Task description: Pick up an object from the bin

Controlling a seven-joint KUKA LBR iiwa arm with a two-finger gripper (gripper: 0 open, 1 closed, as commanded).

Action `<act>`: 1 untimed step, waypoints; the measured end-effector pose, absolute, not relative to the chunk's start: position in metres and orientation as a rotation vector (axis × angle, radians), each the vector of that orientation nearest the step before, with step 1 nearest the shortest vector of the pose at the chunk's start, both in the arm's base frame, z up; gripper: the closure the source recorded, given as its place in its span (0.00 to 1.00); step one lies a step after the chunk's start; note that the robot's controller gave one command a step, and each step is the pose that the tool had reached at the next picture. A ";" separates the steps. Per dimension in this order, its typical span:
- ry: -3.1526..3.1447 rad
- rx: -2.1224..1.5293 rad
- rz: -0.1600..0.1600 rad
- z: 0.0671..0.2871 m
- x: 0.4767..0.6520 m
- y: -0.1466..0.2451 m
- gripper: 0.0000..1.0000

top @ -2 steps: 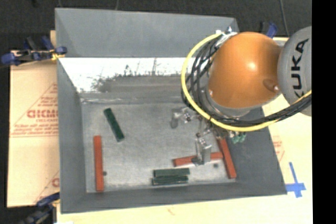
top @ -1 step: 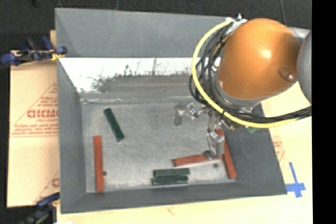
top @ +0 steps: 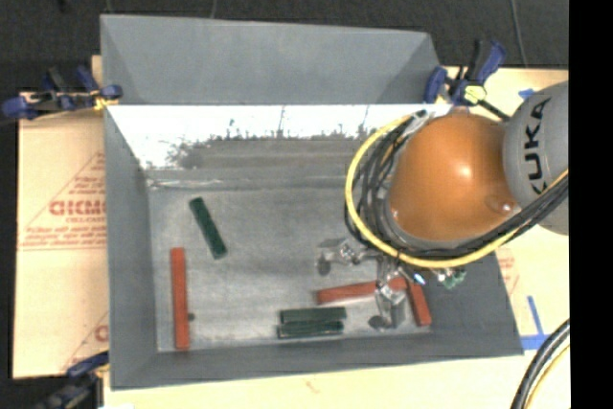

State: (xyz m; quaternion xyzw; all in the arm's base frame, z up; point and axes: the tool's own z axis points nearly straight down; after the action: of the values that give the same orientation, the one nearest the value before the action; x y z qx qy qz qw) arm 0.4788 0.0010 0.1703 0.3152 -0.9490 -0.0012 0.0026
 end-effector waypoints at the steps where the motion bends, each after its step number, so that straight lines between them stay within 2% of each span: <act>1: -2.998 0.933 -0.002 0.072 0.516 -0.040 0.00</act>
Offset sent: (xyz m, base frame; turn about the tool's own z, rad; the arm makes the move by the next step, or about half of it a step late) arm 0.0376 -0.0393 -0.0948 0.0331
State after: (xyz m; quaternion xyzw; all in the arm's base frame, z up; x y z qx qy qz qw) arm 0.5160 -0.0401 0.0717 0.2972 -0.9548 -0.0006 0.0010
